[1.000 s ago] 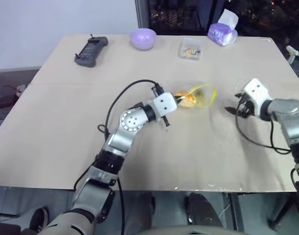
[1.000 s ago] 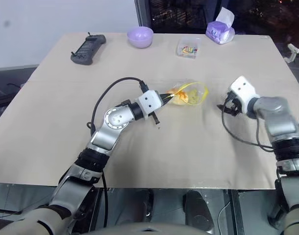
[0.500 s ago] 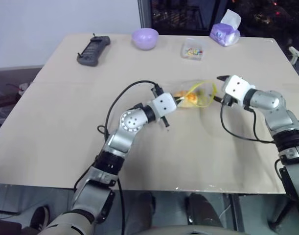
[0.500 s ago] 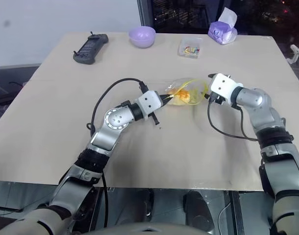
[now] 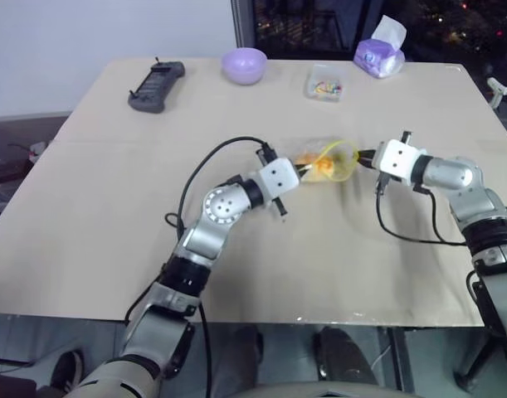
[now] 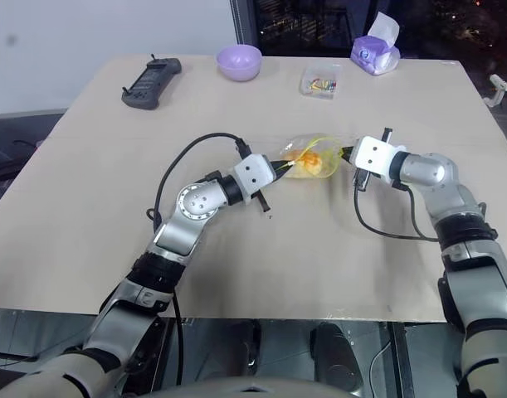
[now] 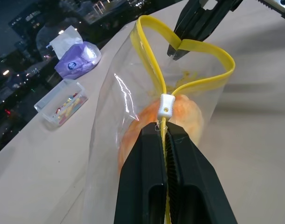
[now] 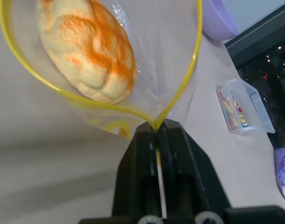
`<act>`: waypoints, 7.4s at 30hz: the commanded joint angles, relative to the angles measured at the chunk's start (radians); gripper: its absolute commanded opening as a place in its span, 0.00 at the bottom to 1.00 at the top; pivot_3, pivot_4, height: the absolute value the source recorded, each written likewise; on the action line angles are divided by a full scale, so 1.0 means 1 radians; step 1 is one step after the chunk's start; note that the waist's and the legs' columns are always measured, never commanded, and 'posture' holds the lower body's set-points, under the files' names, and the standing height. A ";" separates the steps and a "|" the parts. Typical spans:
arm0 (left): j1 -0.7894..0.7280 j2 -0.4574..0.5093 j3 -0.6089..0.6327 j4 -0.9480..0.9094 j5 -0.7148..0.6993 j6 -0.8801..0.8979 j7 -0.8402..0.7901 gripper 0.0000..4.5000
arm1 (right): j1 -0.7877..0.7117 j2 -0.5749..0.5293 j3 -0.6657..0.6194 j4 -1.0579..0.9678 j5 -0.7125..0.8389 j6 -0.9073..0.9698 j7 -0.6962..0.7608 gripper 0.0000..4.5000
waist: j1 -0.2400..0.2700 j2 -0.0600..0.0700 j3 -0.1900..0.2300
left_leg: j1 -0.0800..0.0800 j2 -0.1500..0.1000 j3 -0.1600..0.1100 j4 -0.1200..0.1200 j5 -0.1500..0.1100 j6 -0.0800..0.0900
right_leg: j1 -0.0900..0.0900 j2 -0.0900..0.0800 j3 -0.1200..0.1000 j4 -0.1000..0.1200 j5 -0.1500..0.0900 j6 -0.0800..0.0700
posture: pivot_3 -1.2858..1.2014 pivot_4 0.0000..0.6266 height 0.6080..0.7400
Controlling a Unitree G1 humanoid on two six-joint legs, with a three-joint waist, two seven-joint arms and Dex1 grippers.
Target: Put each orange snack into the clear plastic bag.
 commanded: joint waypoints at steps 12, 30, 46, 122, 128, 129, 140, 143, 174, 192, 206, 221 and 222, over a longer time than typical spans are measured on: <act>-0.163 0.058 0.091 0.085 0.000 -0.093 0.089 0.00 | -0.077 -0.153 -0.110 -0.119 -0.026 0.199 -0.054 0.00 | 0.004 0.000 0.001 | -0.001 0.000 0.000 0.001 0.000 0.000 | -0.001 0.000 0.000 0.000 0.000 0.000 | 0.52 0.24 1.00; -0.177 0.032 0.071 0.167 -0.061 -0.210 0.056 0.00 | 0.110 -0.229 -0.143 -0.623 0.091 0.518 0.091 0.31 | 0.003 0.000 0.001 | -0.001 0.000 0.000 0.000 0.000 0.000 | 0.000 0.000 0.000 0.000 0.000 0.000 | 0.52 0.24 1.00; -0.122 0.060 0.048 0.044 -0.080 -0.236 -0.031 0.00 | 0.008 -0.044 -0.003 -0.969 0.240 0.837 0.211 0.57 | 0.006 0.000 0.001 | -0.001 0.000 -0.002 0.001 -0.002 0.004 | 0.000 0.000 -0.002 0.000 0.000 0.000 | 0.52 0.24 1.00; -0.090 0.089 0.013 0.038 -0.012 -0.280 -0.031 0.00 | -0.070 0.010 0.002 -0.810 0.125 0.623 0.214 0.04 | 0.001 0.000 0.001 | -0.001 0.000 -0.002 0.001 -0.001 0.002 | 0.000 0.000 -0.002 0.000 0.000 0.000 | 0.52 0.24 1.00; -0.090 0.086 0.012 0.040 -0.011 -0.279 -0.029 0.00 | -0.073 0.012 0.000 -0.805 0.127 0.599 0.209 0.04 | 0.002 0.000 0.001 | -0.001 0.000 -0.002 0.001 -0.001 0.002 | 0.000 0.000 -0.002 0.000 0.000 0.000 | 0.52 0.24 1.00; -0.090 0.085 0.012 0.040 -0.011 -0.278 -0.029 0.00 | -0.074 0.008 0.001 -0.801 0.122 0.592 0.208 0.04 | 0.002 0.000 0.001 | -0.001 0.000 -0.002 0.001 -0.001 0.002 | 0.000 0.000 -0.002 0.000 0.000 0.000 | 0.52 0.24 1.00; -0.090 0.082 0.010 0.040 -0.009 -0.274 -0.027 0.00 | -0.078 0.000 -0.011 -0.814 0.141 0.616 0.222 0.48 | 0.001 0.000 0.001 | -0.001 0.000 -0.002 0.001 -0.001 0.002 | 0.000 0.000 -0.002 0.001 0.000 0.000 | 0.52 0.24 1.00; -0.091 0.082 0.010 0.041 -0.009 -0.273 -0.027 0.00 | -0.076 0.000 -0.016 -0.835 0.168 0.638 0.236 0.48 | 0.002 0.000 0.001 | -0.001 0.000 -0.002 0.001 -0.001 0.002 | 0.000 0.000 -0.002 0.000 0.000 0.000 | 0.52 0.24 1.00; -0.094 0.075 0.019 0.037 -0.012 -0.277 -0.022 0.00 | -0.029 0.016 0.042 -0.786 0.088 0.570 0.244 0.29 | 0.002 0.000 0.001 | -0.001 0.000 -0.002 0.001 -0.002 0.004 | 0.000 0.000 -0.002 0.000 0.000 0.000 | 0.52 0.24 1.00; -0.096 0.074 0.018 0.044 -0.007 -0.282 -0.021 0.00 | -0.022 0.018 0.039 -0.780 0.067 0.576 0.235 0.01 | 0.002 0.000 0.001 | -0.001 0.000 -0.002 0.001 -0.002 0.004 | 0.000 0.000 -0.002 0.000 0.000 0.000 | 0.52 0.24 1.00; -0.167 0.101 0.061 0.144 0.077 -0.303 0.120 0.00 | -0.004 -0.057 0.001 -0.770 0.054 0.625 0.223 0.01 | 0.002 0.000 0.001 | -0.001 0.000 -0.002 0.001 -0.002 0.004 | 0.000 0.000 -0.002 0.000 0.000 0.000 | 0.52 0.24 1.00; -0.207 0.114 0.060 0.202 0.095 -0.341 0.213 0.00 | 0.018 -0.195 -0.062 -0.727 0.063 0.652 0.222 0.01 | 0.002 0.000 0.001 | -0.001 0.000 -0.002 0.001 -0.002 0.004 | 0.000 0.000 -0.002 0.000 0.000 0.000 | 0.52 0.24 1.00; -0.207 0.115 0.060 0.203 0.095 -0.342 0.214 0.00 | 0.019 -0.205 -0.065 -0.724 0.063 0.653 0.222 0.01 | 0.002 0.000 0.001 | -0.001 0.000 -0.002 0.001 -0.002 0.004 | 0.000 0.000 -0.002 0.000 0.000 0.000 | 0.52 0.24 1.00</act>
